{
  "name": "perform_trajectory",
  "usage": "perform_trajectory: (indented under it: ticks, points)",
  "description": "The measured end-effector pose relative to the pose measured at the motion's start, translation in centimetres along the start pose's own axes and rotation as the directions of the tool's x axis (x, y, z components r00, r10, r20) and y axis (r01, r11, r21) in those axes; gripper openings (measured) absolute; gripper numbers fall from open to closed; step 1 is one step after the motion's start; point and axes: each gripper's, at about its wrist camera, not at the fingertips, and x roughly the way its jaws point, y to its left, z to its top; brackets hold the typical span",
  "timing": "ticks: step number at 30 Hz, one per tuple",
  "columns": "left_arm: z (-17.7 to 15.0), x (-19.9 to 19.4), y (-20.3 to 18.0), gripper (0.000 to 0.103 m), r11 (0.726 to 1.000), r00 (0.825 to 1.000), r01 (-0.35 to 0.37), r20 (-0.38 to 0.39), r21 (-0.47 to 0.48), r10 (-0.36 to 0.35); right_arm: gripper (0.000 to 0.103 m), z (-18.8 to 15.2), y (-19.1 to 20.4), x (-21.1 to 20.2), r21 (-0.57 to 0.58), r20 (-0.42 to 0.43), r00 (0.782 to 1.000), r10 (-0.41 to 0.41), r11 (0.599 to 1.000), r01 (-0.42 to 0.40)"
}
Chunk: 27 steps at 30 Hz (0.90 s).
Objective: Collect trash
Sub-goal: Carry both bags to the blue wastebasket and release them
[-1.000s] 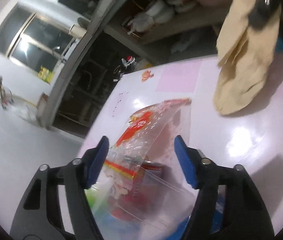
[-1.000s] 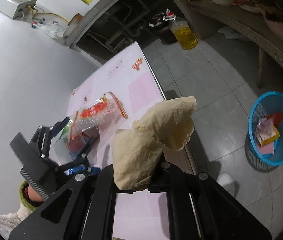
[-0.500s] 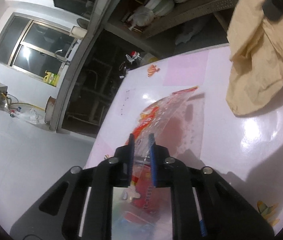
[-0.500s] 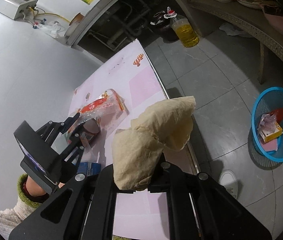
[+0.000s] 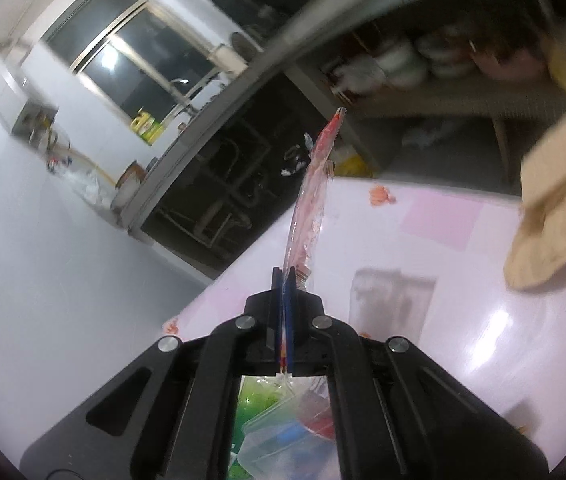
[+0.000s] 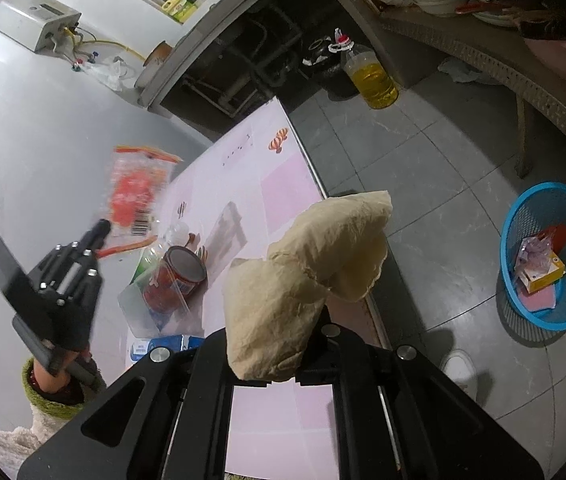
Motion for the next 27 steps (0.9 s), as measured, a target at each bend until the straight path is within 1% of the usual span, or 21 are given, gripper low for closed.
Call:
perform_trajectory:
  ticks: [3,4,6,9,10,12,13,14,15,16,18,19,21,22,23,24,26,27]
  points:
    - [1.2,-1.0,1.8,0.000,0.992,0.997,0.068,0.030,-0.109,-0.065,0.007,0.1,-0.3,-0.7,0.007,0.016,1.000,0.000,1.000,0.000]
    - [1.6,-1.3,2.4,0.000,0.981,0.993,0.114,0.045,-0.154,-0.109,0.007,0.0,-0.4,-1.0,0.010,0.025,1.000,-0.002,1.000,0.002]
    - [2.3,-1.9,3.1,0.000,0.953,0.979,0.201,0.075,-0.226,-0.189,0.007,0.0,-0.6,-1.7,0.019,0.041,0.999,-0.005,1.000,0.004]
    - [3.6,-2.3,3.4,0.000,0.885,0.939,0.345,0.125,-0.313,-0.321,0.007,0.1,-1.1,-2.8,0.031,0.073,0.997,-0.016,0.999,0.013]
    - [4.2,-2.3,3.3,0.000,0.855,0.919,0.394,0.144,-0.339,-0.366,0.007,0.2,-1.5,-3.3,0.038,0.085,0.996,-0.021,0.999,0.018]
    - [5.2,-2.4,2.6,0.000,0.814,0.889,0.457,0.174,-0.359,-0.423,0.007,0.2,-2.4,-4.8,0.058,0.118,0.992,-0.039,0.998,0.032]
    - [6.2,-2.4,1.8,0.000,0.786,0.865,0.501,0.196,-0.363,-0.462,0.007,0.2,-2.9,-5.5,0.068,0.136,0.989,-0.051,0.997,0.042]
    - [6.6,-2.4,1.1,0.000,0.770,0.851,0.525,0.206,-0.363,-0.484,0.007,0.1,-3.6,-6.5,0.083,0.160,0.984,-0.076,0.995,0.063]
    - [7.5,-2.3,0.0,0.000,0.742,0.825,0.564,0.218,-0.362,-0.521,0.007,0.0,-4.2,-7.4,0.097,0.178,0.979,-0.098,0.992,0.082]
    - [8.0,-2.1,-0.9,0.000,0.722,0.807,0.590,0.223,-0.361,-0.547,0.007,-0.2,-4.9,-8.3,0.113,0.195,0.973,-0.122,0.988,0.102]
    - [9.2,-1.5,-3.1,0.000,0.664,0.754,0.653,0.230,-0.364,-0.616,0.007,-0.5,-6.9,-10.3,0.161,0.232,0.956,-0.180,0.976,0.145]
    - [9.9,-0.9,-4.6,0.000,0.617,0.714,0.692,0.227,-0.374,-0.663,0.007,-0.7,-7.8,-11.2,0.185,0.244,0.948,-0.206,0.969,0.163]
    - [10.7,0.0,-7.3,0.000,0.540,0.645,0.744,0.212,-0.395,-0.734,0.007,-1.2,-10.1,-12.9,0.244,0.261,0.929,-0.261,0.949,0.198]
    - [11.3,0.9,-8.9,0.000,0.485,0.596,0.771,0.196,-0.413,-0.779,0.007,-1.4,-11.0,-13.4,0.268,0.264,0.923,-0.280,0.941,0.208]
    - [11.7,1.8,-10.3,0.000,0.440,0.553,0.787,0.179,-0.433,-0.813,0.007,-1.7,-12.2,-14.0,0.300,0.263,0.915,-0.305,0.928,0.223]
    - [12.2,3.0,-12.2,0.000,0.391,0.506,0.796,0.154,-0.463,-0.849,0.007,-2.0,-13.1,-14.3,0.321,0.259,0.911,-0.322,0.918,0.233]
    - [12.7,4.6,-14.9,0.000,0.356,0.462,0.793,0.109,-0.494,-0.880,0.007,-2.5,-15.2,-14.7,0.366,0.241,0.905,-0.351,0.896,0.250]
    - [13.0,5.3,-16.1,0.000,0.344,0.443,0.793,0.087,-0.503,-0.892,0.007,-2.7,-16.2,-14.7,0.386,0.229,0.903,-0.364,0.885,0.260]
